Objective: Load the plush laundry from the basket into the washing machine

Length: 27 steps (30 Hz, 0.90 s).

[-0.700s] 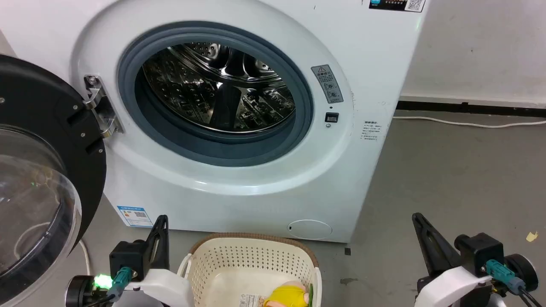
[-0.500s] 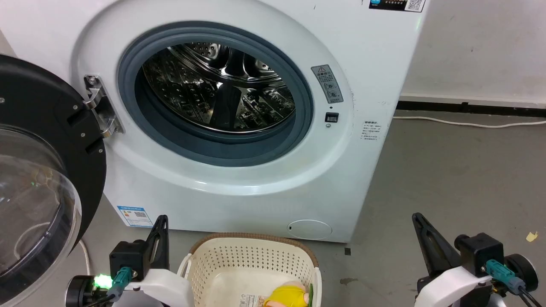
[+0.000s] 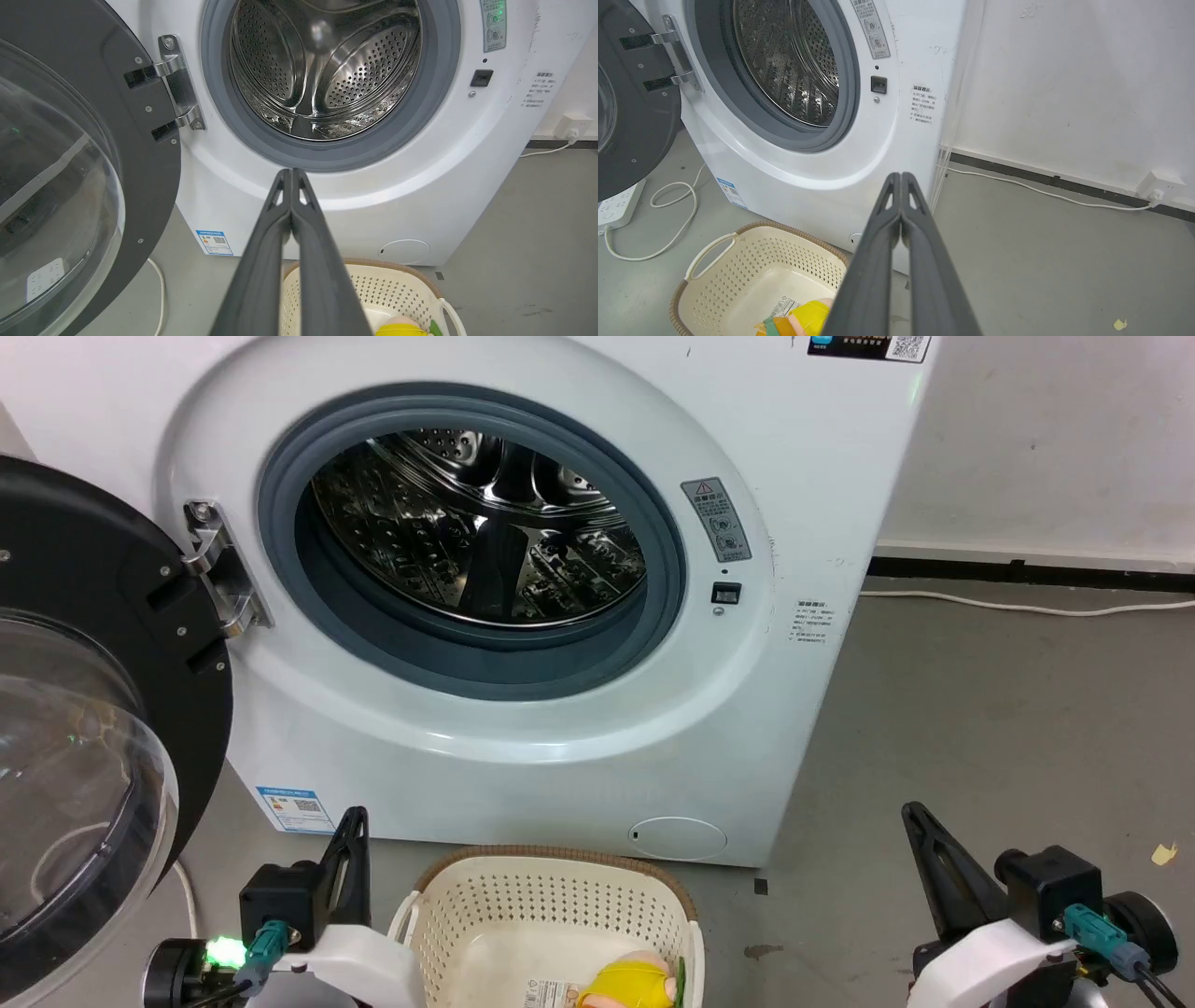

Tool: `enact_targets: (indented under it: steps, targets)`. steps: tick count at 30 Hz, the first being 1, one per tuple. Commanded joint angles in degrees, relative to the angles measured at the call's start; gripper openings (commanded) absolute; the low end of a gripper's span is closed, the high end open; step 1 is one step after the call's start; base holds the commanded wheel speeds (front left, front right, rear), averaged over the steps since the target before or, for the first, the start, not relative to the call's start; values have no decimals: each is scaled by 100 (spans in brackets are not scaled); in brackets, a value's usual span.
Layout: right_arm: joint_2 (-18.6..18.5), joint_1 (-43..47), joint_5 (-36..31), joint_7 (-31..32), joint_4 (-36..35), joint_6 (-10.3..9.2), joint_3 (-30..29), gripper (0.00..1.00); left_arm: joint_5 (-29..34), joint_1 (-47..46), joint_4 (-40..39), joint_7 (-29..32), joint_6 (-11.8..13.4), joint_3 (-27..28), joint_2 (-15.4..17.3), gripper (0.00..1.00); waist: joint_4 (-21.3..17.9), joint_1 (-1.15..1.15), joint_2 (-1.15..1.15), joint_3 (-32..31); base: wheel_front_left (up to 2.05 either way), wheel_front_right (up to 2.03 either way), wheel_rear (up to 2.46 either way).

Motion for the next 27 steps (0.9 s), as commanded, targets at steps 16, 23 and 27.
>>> enact_targets:
  steps: [16, 23, 27]
  targets:
    - [0, 5, 78, -67, 11, 1, -3, 100, -11, -3, 9, -67, 24, -43, 0, 100, -7, 0, 0, 12, 0, 0, 0]
    - [-1, -25, 160, -150, -11, 0, -73, 100, -28, -36, 35, -151, 30, -100, 1, 100, -48, 0, 0, 90, 0, 0, 0]
    - [-1, -52, 201, -186, -23, 0, -115, 100, -31, -75, 61, -187, 27, -123, 3, 100, -77, 0, 0, 166, 0, 0, 0]
